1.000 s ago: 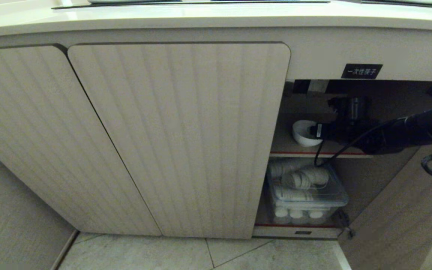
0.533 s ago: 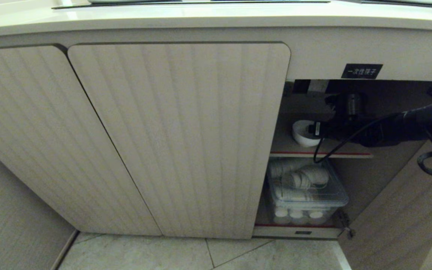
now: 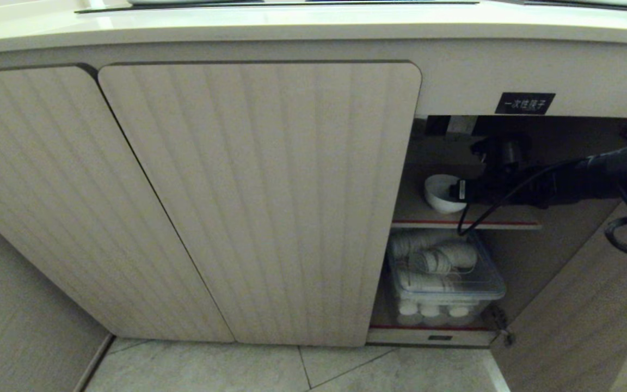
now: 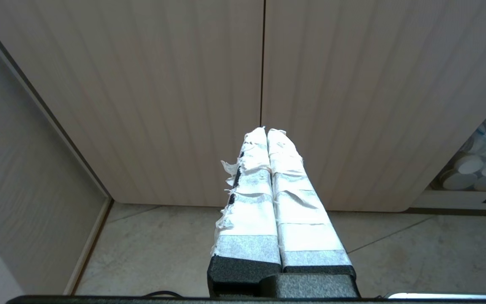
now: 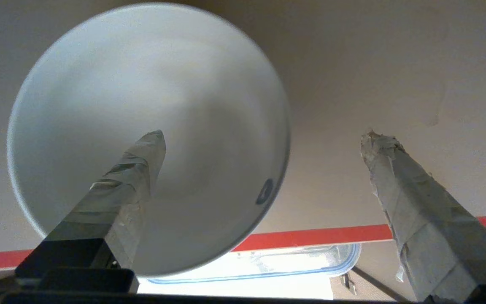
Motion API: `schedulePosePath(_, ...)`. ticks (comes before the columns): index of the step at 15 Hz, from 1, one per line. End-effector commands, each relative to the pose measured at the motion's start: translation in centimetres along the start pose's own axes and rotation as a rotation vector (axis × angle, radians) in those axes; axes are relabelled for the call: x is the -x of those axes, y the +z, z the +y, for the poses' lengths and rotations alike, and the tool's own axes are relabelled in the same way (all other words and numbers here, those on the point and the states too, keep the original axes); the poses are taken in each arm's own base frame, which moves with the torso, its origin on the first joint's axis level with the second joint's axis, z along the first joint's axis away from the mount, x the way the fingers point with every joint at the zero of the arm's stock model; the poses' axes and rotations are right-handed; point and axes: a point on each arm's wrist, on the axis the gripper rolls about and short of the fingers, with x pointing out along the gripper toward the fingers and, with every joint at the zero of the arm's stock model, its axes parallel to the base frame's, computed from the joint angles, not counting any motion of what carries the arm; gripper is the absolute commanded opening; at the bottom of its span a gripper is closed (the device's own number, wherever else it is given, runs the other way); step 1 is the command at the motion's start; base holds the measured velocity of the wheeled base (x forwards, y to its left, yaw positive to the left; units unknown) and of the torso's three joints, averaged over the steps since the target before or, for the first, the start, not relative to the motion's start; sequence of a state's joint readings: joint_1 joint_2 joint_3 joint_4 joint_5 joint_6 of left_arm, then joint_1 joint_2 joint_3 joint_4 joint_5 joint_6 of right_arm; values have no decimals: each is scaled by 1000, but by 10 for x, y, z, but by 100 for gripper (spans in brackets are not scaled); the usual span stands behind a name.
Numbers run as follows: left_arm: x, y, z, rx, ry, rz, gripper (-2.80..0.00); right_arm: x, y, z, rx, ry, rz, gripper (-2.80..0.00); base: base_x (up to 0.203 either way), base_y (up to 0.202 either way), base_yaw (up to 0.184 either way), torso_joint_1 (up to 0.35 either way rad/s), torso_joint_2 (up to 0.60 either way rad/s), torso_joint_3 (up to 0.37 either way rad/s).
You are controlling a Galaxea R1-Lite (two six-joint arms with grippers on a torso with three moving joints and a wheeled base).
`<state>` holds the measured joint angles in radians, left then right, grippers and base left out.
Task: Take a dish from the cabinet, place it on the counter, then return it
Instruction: Take the bowl from the cabinet
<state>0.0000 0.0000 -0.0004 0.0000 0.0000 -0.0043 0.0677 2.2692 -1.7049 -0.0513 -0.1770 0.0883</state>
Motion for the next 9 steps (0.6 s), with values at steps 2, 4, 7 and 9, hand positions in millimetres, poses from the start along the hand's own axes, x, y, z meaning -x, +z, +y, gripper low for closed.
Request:
schedulePosePath(2, 0, 0, 0, 0, 0, 0, -280, -2, 2, 0, -2, -2, -7, 0, 0, 0, 0, 0, 0, 0)
schedulePosePath(4, 0, 0, 0, 0, 0, 0, -280, -2, 2, 0, -1, -4, -1, 0, 0, 0, 0, 0, 0, 0)
schedulePosePath(7, 0, 0, 0, 0, 0, 0, -280, -2, 1, 0, 1, -7, 11, 0, 0, 0, 0, 0, 0, 0)
schedulePosePath(9, 0, 0, 0, 0, 0, -1, -280, -3, 1, -3, 0, -13, 22, 0, 0, 0, 0, 0, 0, 0)
